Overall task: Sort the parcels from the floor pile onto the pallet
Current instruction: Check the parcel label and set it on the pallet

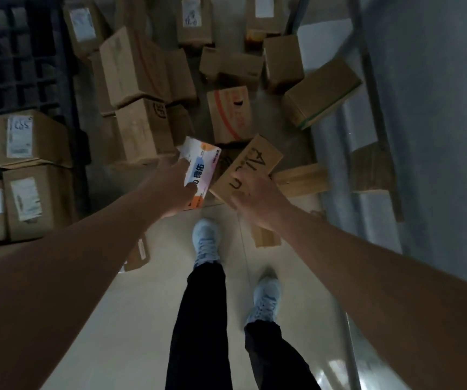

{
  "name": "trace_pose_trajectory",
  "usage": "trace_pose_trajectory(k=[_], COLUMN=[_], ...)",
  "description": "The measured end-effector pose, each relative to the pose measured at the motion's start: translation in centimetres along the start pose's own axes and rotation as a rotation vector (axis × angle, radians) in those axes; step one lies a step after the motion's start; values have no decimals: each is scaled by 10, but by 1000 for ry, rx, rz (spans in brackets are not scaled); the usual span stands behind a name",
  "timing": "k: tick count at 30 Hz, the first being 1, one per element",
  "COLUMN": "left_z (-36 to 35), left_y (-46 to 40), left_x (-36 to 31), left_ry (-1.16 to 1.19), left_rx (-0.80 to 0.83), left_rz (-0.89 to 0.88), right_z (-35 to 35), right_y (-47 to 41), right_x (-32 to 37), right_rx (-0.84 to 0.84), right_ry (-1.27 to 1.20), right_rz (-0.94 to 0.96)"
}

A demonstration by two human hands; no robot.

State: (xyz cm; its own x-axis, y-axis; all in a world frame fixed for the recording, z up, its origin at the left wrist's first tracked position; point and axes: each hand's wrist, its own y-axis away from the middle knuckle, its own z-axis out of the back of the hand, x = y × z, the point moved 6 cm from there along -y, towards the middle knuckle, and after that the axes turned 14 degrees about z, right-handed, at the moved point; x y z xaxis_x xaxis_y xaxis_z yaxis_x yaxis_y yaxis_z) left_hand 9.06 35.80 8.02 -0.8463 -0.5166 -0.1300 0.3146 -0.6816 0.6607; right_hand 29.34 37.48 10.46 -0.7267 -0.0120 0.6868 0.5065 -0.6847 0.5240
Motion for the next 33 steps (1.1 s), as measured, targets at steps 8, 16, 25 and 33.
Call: trace_pose_trajectory(k=[8,16,25,33], left_z=[-77,-155,-223,-226], left_y=[-142,-235,-297,-302], left_x=[64,118,156,149], left_ry=[98,215,516,687], left_rx=[127,199,284,331], left_rz=[144,280,491,530], right_z=[-65,-126,-166,-178], right_y=[-163,-262,-313,-313], right_x=[-44,-86,-136,-148], right_rx=[10,-107,-185,-278], right_ry=[-31,-90,-275,-452], right_rz=[-24,-43,-254,-297])
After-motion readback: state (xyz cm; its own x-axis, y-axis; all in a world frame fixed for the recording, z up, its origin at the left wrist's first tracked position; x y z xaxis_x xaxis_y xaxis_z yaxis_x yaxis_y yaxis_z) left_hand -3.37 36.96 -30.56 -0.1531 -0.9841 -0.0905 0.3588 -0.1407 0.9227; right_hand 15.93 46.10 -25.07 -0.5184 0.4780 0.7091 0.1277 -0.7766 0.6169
